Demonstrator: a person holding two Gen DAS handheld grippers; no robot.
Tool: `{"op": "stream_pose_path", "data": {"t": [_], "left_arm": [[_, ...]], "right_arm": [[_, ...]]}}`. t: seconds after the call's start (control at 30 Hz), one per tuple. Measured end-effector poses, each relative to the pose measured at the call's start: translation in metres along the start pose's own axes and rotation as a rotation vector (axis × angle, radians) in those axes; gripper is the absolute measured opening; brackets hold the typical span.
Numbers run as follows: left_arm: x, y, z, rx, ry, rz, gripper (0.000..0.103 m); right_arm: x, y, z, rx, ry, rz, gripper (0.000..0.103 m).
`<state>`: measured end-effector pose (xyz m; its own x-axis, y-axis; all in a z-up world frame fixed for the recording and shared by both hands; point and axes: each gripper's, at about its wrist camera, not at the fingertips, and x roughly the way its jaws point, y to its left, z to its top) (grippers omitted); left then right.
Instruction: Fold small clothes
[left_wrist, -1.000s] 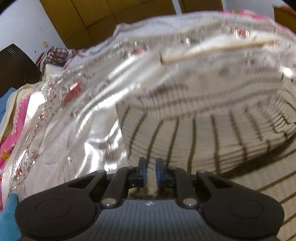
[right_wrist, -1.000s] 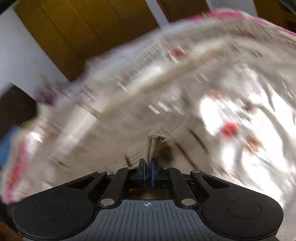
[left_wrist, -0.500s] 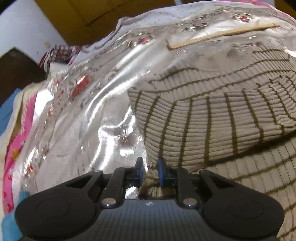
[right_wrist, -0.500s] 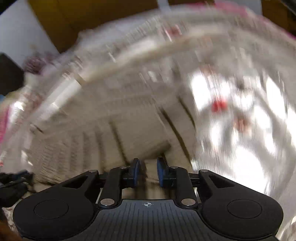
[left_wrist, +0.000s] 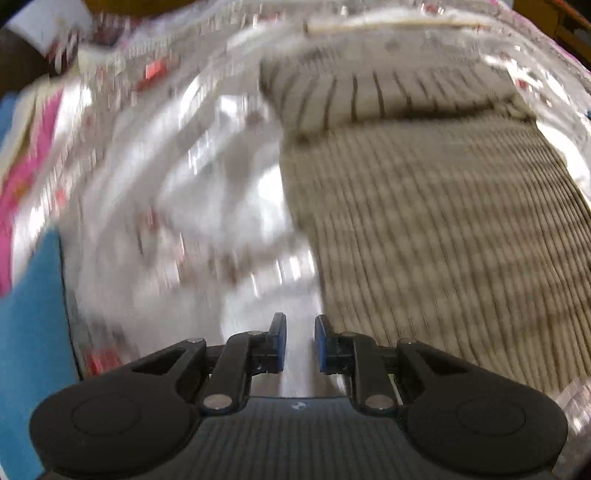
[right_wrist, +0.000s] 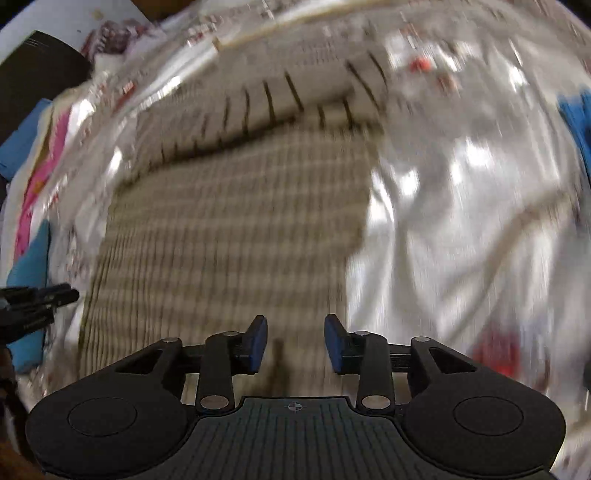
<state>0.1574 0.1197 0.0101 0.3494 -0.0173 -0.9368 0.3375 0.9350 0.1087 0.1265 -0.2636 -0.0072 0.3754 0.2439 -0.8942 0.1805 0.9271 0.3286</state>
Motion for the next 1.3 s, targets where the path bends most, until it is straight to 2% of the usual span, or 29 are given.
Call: {"op": "stream_pose_path", "data": {"t": [0.07,0.2,0.27,0.4,0.5,0.63,0.77,0.9,1.17,1.23,1.27,1.3], "left_arm": [[-0.002,-0.004,-0.014,-0.051,0.047,-0.062,0.025],[-0.004,-0.019,-0.024,-0.063,0.056,-0.097,0.025],[-0.004,-0.023,-0.024,-0.065,0.062,-0.091,0.024],[-0.014,-0.024,-0.019,-0.064,0.057,-0.106,0.024],[-0.002,-0.025,-0.020,-0.064,0.110,-0.099,0.024],[0.009,-0.030,-0.026,-0.062,0.145,-0.081,0.025],[0.010,-0.028,-0.024,-0.096,0.166,-0.083,0.024],[-0.008,-0.028,-0.020,-0.125,0.120,-0.106,0.024],[-0.017,-0.018,-0.018,-0.183,0.126,-0.138,0.024],[-0.014,-0.020,-0.020,-0.203,0.131,-0.159,0.028],[-0.009,-0.023,-0.021,-0.202,0.140,-0.154,0.033],[-0.001,-0.026,-0.021,-0.198,0.153,-0.139,0.033]], "right_arm": [[-0.001,-0.002,-0.015,0.006,0.045,-0.018,0.034],[-0.002,-0.011,-0.039,0.035,0.096,-0.038,0.034],[-0.003,-0.016,-0.044,0.049,0.100,-0.043,0.034],[-0.007,-0.021,-0.044,0.059,0.087,-0.025,0.038],[-0.006,-0.028,-0.043,0.098,0.093,0.009,0.043],[0.004,-0.022,-0.044,0.125,0.117,0.104,0.044],[0.016,-0.017,-0.044,0.091,0.142,0.086,0.043],[0.014,-0.025,-0.042,0.126,0.153,0.110,0.039],[0.014,-0.022,-0.044,0.126,0.175,0.135,0.042],[0.016,-0.022,-0.043,0.126,0.177,0.136,0.042],[0.017,-0.021,-0.043,0.126,0.177,0.139,0.042],[0.017,-0.021,-0.043,0.126,0.179,0.140,0.042]]}}
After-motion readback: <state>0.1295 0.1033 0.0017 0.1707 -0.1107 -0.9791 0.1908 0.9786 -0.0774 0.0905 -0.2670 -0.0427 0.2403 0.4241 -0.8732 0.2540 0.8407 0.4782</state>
